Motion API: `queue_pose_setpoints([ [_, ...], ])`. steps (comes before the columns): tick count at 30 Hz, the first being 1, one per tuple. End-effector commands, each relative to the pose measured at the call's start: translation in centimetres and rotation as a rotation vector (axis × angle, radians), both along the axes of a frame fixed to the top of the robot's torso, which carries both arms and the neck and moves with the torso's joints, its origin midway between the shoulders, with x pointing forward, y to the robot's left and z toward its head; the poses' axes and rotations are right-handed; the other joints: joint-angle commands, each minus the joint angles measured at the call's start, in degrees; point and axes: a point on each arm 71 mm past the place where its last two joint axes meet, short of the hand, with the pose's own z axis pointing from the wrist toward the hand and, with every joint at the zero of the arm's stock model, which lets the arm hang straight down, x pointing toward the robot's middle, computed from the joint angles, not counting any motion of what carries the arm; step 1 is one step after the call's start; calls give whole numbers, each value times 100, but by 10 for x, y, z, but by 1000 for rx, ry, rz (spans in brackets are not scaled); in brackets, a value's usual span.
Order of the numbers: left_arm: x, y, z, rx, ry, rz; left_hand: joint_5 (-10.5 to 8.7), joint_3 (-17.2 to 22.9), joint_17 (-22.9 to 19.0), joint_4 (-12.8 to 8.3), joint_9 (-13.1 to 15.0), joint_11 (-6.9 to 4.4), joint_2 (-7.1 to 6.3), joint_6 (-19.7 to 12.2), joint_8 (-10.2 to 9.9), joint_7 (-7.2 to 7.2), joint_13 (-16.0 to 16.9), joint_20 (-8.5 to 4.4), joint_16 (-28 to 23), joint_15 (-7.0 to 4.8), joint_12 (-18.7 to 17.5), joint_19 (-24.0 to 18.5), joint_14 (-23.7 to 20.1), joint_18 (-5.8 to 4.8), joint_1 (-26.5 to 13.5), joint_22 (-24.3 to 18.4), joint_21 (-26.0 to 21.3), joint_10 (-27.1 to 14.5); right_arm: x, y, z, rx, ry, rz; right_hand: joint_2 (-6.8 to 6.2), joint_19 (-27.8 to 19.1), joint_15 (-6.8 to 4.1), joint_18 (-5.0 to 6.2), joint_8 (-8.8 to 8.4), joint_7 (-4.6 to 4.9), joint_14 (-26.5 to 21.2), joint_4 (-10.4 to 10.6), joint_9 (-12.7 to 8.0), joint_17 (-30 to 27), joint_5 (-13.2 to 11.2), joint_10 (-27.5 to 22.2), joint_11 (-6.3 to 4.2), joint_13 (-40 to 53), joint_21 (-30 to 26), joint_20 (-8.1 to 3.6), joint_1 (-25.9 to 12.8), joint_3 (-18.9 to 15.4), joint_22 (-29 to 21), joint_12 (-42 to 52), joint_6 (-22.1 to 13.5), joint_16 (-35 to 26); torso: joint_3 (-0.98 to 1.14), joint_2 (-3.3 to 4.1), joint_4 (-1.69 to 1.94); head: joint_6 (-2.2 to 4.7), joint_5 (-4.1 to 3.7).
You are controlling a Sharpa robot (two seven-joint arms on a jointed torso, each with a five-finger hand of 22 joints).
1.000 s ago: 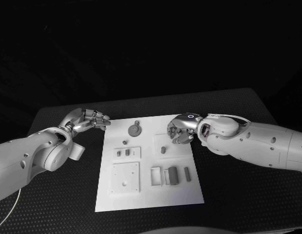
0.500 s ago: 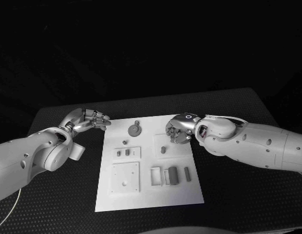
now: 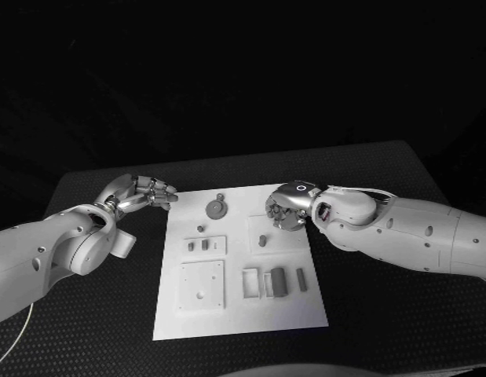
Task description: Assemble the parts on the task board
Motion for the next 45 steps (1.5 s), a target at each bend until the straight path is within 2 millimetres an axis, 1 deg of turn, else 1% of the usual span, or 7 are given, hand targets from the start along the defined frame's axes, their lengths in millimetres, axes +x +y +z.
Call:
queue_pose_setpoints([
  [1,-1,-2,0,-10,9,-13,12,-32,7,-12,-8,5,6,-32,9,11,-6,43,-24,23,-5,1,-9,45,-44,-8,-5,-31,-2,-1,-6,-51,1,5,86,72,-13,33,38,-8,48,-14,-9,35,-27,67,-22,14,35,-12,3,-17,124,-13,68,52,3,-2,1,-9,-4],
  [11,-1,-1,0,-6,17,-13,12,-35,13,-12,-9,6,8,-36,8,13,-7,45,-30,24,-5,1,-8,46,-44,-16,-4,-35,-3,-4,-9,-93,5,3,106,108,-32,33,44,-30,65,-22,-20,73,-27,113,-41,18,49,-37,63,4,124,-31,119,90,6,-1,-4,-27,-10],
  [13,-1,-1,0,-6,17,-14,12,-35,14,-13,-10,7,9,-38,8,13,-8,45,-31,24,-5,1,-8,47,-43,-18,-4,-36,-4,-4,-9,-102,-1,6,113,122,-38,33,47,-36,74,-23,-24,86,-27,133,-49,19,55,-45,97,16,125,-35,139,103,4,-2,-3,-29,-8],
  [21,-1,-1,0,-5,17,-14,13,-34,18,-14,-10,7,13,-39,7,14,-9,45,-34,24,-5,1,-7,49,-38,-23,-3,-39,-3,-4,-9,-119,-22,9,139,215,-79,33,74,-64,145,-24,-30,140,-26,241,-93,32,102,-80,262,59,131,-38,237,167,6,-4,-1,-41,-16],
  [31,0,-2,-1,-5,16,-12,13,-33,26,-14,-11,8,21,-42,8,15,-10,45,-37,23,-4,5,-1,52,-30,-31,-1,-42,-3,-2,-9,-118,-34,13,176,355,-138,33,109,-101,257,-21,-28,198,-26,383,-148,57,180,-131,284,49,134,-34,354,238,-1,-5,1,-47,-24],
  [39,0,-3,-1,-4,18,-13,14,-33,32,-13,-12,9,27,-44,8,15,-11,45,-39,21,-3,10,5,54,-26,-38,1,-44,-5,2,-6,-83,-39,21,185,399,-156,33,119,-112,293,-21,-18,215,-27,431,-165,67,206,-151,273,46,132,-39,386,257,-2,-11,1,-22,-30],
  [45,0,-3,-2,-4,19,-13,14,-33,36,-13,-13,9,29,-46,7,16,-11,46,-40,21,-3,12,7,54,-25,-41,2,-45,-7,4,-4,-64,-43,22,178,429,-170,33,124,-118,320,-21,-12,227,-27,459,-176,74,225,-165,272,46,133,-44,403,269,-2,-12,1,-21,-21],
])
